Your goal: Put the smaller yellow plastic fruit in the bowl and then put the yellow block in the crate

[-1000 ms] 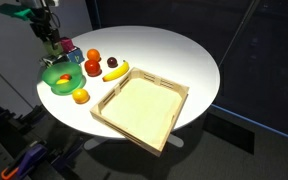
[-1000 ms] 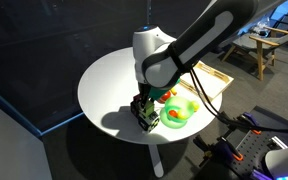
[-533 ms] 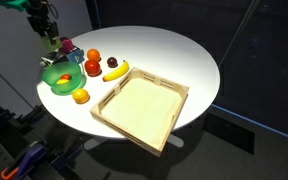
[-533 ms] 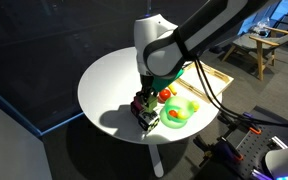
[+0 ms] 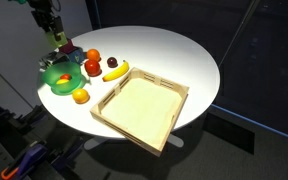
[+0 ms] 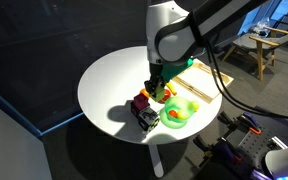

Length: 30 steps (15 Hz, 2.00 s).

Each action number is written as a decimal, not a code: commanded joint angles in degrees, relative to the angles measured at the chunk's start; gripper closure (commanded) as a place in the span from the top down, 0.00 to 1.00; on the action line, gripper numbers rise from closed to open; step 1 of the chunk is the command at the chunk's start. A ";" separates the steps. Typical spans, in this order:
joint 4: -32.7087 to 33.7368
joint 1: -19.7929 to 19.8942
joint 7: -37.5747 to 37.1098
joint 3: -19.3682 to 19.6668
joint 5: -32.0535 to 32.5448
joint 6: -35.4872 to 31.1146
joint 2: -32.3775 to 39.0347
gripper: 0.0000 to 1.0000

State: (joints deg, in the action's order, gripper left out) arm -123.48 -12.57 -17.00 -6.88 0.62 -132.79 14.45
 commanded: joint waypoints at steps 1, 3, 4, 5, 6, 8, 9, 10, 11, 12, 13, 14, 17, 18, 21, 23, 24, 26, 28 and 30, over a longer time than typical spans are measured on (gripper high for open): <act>-3.73 2.04 2.09 0.85 -0.15 -0.20 -3.96 0.28; -5.06 3.09 2.52 1.58 0.07 -0.39 -4.99 0.28; -5.63 3.56 2.77 1.91 0.20 -0.44 -5.48 0.28; -6.23 4.10 3.07 2.32 0.30 -0.53 -5.91 0.28; -6.74 4.58 3.10 2.69 0.40 -0.58 -6.33 0.28; -7.89 5.64 3.49 3.47 0.54 -1.14 -7.12 0.28; -8.42 6.08 3.46 3.95 0.94 -1.55 -7.42 0.28; -8.83 6.57 3.65 4.34 1.08 -1.99 -7.59 0.28; -9.28 6.99 3.47 4.89 1.57 -2.49 -7.84 0.28; -9.68 7.41 3.39 5.36 2.01 -2.96 -8.03 0.28; -10.03 7.92 3.36 5.84 2.44 -3.43 -8.16 0.28; -10.32 8.31 3.20 6.27 2.91 -3.88 -8.27 0.28; -10.88 9.61 3.41 7.47 3.06 -4.71 -8.10 0.28; -10.99 10.02 3.65 7.80 2.76 -4.79 -8.02 0.28; -11.38 11.44 4.41 8.72 1.82 -4.90 -7.85 0.28; -11.68 12.40 4.57 9.41 1.58 -5.06 -7.89 0.28; -11.76 12.84 4.55 9.75 1.47 -5.11 -7.89 0.28; -11.85 13.86 3.94 10.64 1.08 -5.03 -7.91 0.28; -12.00 15.00 3.82 11.60 0.57 -5.20 -7.87 0.28; -12.24 16.20 3.89 12.61 0.14 -5.87 -7.72 0.28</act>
State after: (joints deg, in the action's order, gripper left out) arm -134.13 2.00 -14.04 4.66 2.22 -137.41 8.30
